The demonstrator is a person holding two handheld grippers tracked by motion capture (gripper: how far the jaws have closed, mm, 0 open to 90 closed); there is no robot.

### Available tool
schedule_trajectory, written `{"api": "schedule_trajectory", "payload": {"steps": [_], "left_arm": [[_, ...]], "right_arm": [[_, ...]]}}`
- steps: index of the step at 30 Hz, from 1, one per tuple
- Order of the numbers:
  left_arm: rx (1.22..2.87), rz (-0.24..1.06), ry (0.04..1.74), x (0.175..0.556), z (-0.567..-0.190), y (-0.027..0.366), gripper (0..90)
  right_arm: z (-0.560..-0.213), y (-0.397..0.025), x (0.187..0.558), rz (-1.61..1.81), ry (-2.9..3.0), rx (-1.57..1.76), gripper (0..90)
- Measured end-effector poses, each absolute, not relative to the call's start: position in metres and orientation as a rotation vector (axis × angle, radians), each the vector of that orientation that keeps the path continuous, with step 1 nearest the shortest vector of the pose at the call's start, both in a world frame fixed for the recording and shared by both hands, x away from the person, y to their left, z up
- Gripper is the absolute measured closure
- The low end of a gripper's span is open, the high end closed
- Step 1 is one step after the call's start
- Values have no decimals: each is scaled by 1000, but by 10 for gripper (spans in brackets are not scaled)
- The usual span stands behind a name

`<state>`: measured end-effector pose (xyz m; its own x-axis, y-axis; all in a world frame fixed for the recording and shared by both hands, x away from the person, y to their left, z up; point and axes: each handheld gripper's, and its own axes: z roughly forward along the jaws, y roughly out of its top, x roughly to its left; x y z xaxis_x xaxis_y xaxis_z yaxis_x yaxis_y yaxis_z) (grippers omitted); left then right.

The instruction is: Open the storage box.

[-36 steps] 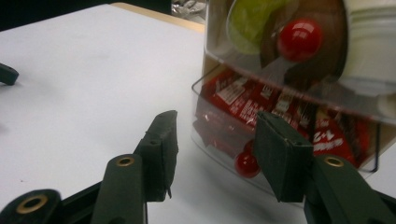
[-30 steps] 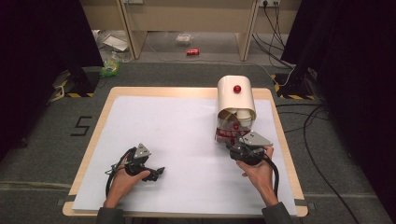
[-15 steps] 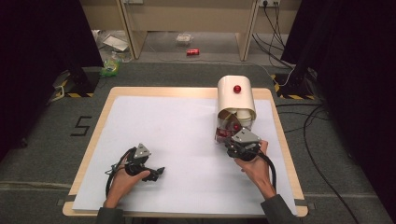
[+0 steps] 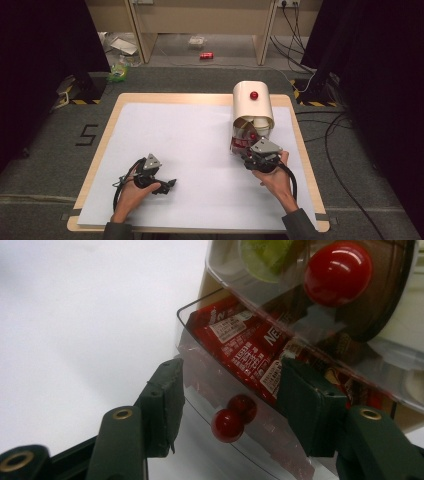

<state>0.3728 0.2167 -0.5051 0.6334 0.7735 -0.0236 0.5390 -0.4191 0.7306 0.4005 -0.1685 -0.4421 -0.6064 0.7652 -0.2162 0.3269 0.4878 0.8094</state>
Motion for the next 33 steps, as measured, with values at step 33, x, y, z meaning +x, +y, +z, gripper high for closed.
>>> {"api": "schedule_trajectory", "payload": {"steps": [33], "left_arm": [[2127, 410, 1021, 373, -505, 217, 0]], "right_arm": [[-458, -184, 349, 1161, 2189, 873, 459]]}}
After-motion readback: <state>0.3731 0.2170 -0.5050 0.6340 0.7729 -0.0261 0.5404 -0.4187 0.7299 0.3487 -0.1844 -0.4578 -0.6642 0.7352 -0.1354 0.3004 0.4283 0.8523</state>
